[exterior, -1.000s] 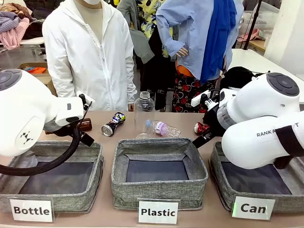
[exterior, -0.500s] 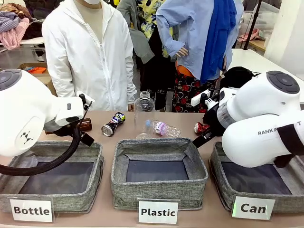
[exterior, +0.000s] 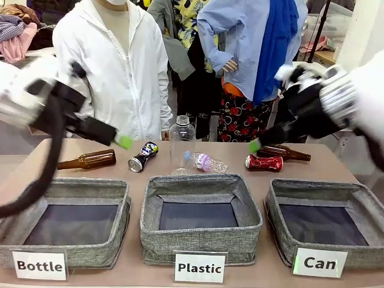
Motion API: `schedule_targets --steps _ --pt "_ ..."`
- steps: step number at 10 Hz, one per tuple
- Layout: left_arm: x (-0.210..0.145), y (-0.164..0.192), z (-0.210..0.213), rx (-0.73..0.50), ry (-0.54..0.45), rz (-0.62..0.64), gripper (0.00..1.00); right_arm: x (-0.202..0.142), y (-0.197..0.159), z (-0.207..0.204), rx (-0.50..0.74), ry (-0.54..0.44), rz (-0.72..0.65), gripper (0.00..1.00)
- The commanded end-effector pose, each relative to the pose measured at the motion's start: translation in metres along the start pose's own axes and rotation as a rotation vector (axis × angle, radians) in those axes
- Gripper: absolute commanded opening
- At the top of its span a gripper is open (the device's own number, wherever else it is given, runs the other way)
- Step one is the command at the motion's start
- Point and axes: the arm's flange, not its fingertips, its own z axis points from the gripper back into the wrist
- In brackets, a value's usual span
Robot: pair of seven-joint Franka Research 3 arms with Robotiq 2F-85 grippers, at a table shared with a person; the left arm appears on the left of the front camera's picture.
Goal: Sort the can waste into the basket.
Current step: Pick up the can waste from the table and place it in the right Fabric basket.
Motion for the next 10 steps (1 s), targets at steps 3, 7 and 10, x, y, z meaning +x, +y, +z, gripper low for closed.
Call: schedule_targets --steps 3,7,10 --pt "-0.119 0.071 0.118 -0.149 -0.238 0.268 1.0 -0.053 -0.122 0.063 0.375 -0.104 -0.611 1.0" --pt "-0.199 0.126 0.115 -0.272 -0.565 0.637 1.0 -0.121 -0.19 0.098 0.414 -0.356 -0.862 1.0" --pt "-0.186 0.09 0.07 -0.246 -0.712 0.684 1.0 -0.103 -0.211 0.109 0.436 -0.303 -0.878 1.0"
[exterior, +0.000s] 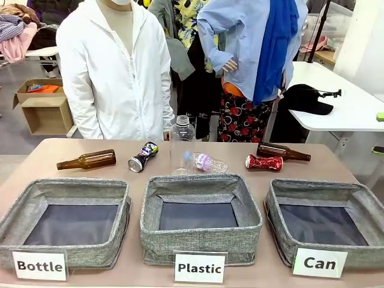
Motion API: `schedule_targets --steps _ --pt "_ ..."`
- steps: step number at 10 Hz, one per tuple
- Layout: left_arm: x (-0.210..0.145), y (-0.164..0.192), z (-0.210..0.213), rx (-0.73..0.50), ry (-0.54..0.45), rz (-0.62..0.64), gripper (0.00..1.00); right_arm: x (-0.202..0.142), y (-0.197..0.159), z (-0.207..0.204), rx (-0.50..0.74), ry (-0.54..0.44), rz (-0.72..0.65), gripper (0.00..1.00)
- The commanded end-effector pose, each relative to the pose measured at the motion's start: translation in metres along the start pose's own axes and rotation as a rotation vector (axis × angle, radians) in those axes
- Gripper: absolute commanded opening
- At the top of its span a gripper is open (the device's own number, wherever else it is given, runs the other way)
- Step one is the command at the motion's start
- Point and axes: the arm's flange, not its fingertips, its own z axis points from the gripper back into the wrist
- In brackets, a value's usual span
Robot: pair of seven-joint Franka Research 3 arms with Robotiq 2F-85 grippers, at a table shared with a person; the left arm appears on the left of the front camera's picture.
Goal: Sort the can waste into the basket.
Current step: Pick up the can waste from the table and place it in the right Fabric basket.
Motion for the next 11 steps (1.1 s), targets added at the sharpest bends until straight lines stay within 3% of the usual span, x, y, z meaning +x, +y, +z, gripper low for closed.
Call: schedule_targets --steps 1,9,11 --pt "-0.001 -0.006 0.024 0.017 0.046 -0.008 1.0 -0.002 0.008 -0.008 0.009 0.034 0.039 1.0" --pt "-0.001 -0.006 0.024 0.017 0.046 -0.008 1.0 -0.008 0.007 -0.005 -0.021 0.045 0.009 1.0" --pt "-0.001 -0.006 0.024 0.017 0.046 -0.008 1.0 0.007 0.036 -0.051 -0.29 0.181 0.21 1.0"
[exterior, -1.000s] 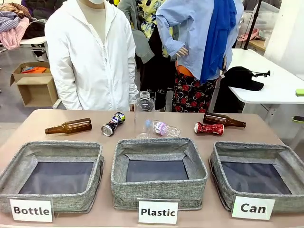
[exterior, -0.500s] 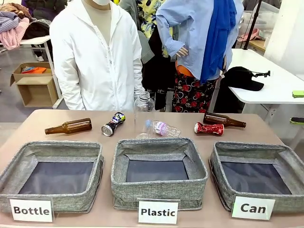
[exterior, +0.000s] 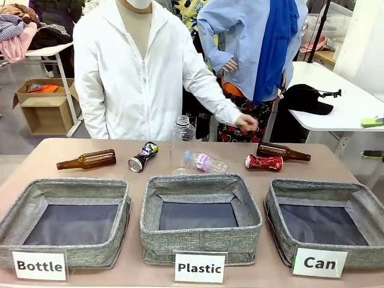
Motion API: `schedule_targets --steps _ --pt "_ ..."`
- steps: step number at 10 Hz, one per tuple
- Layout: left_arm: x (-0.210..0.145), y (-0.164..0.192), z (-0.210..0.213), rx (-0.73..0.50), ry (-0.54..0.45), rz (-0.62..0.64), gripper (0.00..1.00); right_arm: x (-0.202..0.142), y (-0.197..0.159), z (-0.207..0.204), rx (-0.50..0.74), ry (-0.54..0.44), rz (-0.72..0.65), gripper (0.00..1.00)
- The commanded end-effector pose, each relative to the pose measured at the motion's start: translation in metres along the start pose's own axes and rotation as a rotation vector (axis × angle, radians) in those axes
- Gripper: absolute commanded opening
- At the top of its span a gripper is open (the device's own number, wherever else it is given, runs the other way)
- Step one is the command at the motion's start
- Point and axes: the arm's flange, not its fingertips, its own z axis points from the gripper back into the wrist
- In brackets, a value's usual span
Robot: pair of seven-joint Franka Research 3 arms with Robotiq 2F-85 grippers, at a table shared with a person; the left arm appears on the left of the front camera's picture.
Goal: Sort the can waste into the basket.
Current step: Pick up the can waste from the table and place it in the right Fabric basket.
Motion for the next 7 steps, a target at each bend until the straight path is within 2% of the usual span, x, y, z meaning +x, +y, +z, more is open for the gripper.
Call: schedule_targets --steps 1,2,4,5,6,7 --pt "0.002 -0.002 0.002 -0.013 0.0 0.002 1.0 0.035 0.036 -0.038 -0.354 0.086 0.222 1.0" --pt "0.002 -0.002 0.002 -0.013 0.0 0.002 1.0 0.048 0.051 -0.06 -0.562 0.134 0.277 1.0" --pt "0.002 -0.002 0.002 -0.013 0.0 0.002 1.0 0.07 0.068 -0.105 -0.759 0.203 0.365 1.0" --pt "0.002 -0.002 0.002 -0.013 0.0 0.002 1.0 0.078 0.07 -0.127 -0.784 0.212 0.388 1.0" --pt "0.002 -0.002 0.002 -0.013 0.0 0.002 1.0 0.08 0.069 -0.123 -0.772 0.203 0.406 1.0" --pt "0.002 -0.002 0.002 -0.013 0.0 0.002 1.0 0.073 0.066 -0.091 -0.672 0.156 0.4 1.0"
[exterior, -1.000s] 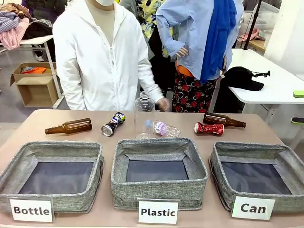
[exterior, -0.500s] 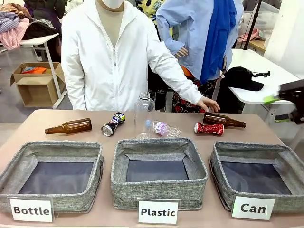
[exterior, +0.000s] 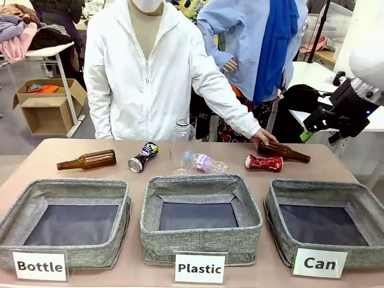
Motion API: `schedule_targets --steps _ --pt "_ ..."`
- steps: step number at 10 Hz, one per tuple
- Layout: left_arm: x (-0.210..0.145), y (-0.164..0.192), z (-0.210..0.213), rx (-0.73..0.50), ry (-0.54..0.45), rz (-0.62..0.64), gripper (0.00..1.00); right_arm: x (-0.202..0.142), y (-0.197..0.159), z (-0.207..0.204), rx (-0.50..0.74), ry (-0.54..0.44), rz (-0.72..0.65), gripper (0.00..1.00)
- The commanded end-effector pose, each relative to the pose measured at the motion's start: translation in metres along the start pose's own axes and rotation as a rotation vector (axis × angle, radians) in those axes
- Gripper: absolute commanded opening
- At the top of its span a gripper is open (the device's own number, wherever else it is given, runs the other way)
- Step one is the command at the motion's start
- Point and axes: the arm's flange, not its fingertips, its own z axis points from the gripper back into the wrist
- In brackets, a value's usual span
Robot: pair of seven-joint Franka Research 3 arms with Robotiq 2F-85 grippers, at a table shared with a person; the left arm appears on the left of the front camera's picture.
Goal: Sort the can waste into the basket.
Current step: Pick up the can waste from the table and place it in the right Fabric basket.
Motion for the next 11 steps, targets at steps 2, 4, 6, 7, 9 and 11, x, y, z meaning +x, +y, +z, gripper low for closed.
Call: schedule_targets --steps 2,4,6,7,9,11 --pt "0.002 -0.003 0.001 -0.011 -0.001 -0.001 1.0 -0.1 -0.069 0.074 0.27 -0.058 0.098 1.0" --pt "0.002 -0.003 0.001 -0.011 -0.001 -0.001 1.0 -0.167 -0.104 0.087 0.473 -0.126 0.204 1.0" --pt "0.002 -0.003 0.001 -0.011 -0.001 -0.001 1.0 -0.202 -0.13 0.074 0.611 -0.205 0.156 1.0" --pt "0.002 -0.003 0.001 -0.011 -0.001 -0.001 1.0 -0.205 -0.136 0.068 0.633 -0.221 0.148 1.0" --pt "0.002 -0.003 0.001 -0.011 -0.001 -0.001 1.0 -0.192 -0.127 0.062 0.601 -0.226 0.105 1.0" --pt "0.002 -0.003 0.001 -0.011 -0.001 -0.001 1.0 -0.155 -0.094 0.064 0.491 -0.192 0.148 1.0"
